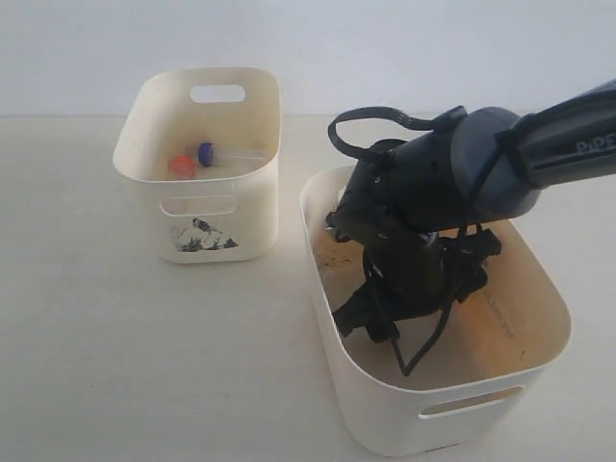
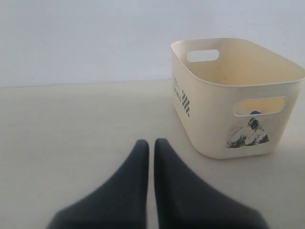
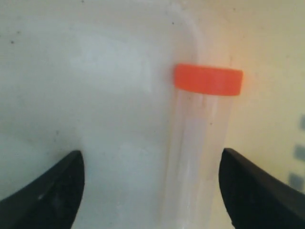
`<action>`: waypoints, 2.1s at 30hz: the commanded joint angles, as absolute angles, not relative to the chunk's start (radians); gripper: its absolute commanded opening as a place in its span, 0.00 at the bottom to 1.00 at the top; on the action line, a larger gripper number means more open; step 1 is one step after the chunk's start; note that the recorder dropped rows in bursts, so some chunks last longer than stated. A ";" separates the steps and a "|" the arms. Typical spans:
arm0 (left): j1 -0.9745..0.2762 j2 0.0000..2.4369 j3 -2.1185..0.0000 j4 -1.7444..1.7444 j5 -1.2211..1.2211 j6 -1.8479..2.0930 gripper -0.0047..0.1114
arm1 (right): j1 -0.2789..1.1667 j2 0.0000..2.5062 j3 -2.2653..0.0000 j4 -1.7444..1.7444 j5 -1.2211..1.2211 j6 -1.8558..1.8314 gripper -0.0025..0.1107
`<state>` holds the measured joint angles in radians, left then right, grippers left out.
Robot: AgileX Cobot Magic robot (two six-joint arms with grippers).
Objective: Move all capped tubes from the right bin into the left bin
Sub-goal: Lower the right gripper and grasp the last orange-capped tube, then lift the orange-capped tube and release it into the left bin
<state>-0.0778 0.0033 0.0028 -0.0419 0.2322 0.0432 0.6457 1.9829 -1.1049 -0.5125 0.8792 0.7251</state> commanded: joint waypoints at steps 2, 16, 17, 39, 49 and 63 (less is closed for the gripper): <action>-0.081 0.000 0.000 -0.040 0.227 0.035 0.08 | 0.637 2.111 -1.076 -0.480 0.936 0.705 0.68; -0.081 0.000 0.000 -0.040 0.227 0.035 0.08 | 0.637 2.122 -1.213 -0.482 1.159 0.717 0.02; -0.081 0.000 0.000 -0.040 0.227 0.035 0.08 | 0.637 2.122 -1.221 -0.482 1.157 0.711 0.02; -0.081 0.000 0.000 -0.040 0.227 0.035 0.08 | 0.637 2.076 -1.341 -0.372 1.161 0.581 0.02; -0.081 0.000 0.000 -0.040 0.227 0.035 0.08 | 0.637 2.076 -1.379 -0.372 1.202 0.518 0.02; -0.081 0.000 0.000 -0.040 0.227 0.035 0.08 | 0.637 1.637 -1.390 -0.319 1.221 0.452 0.02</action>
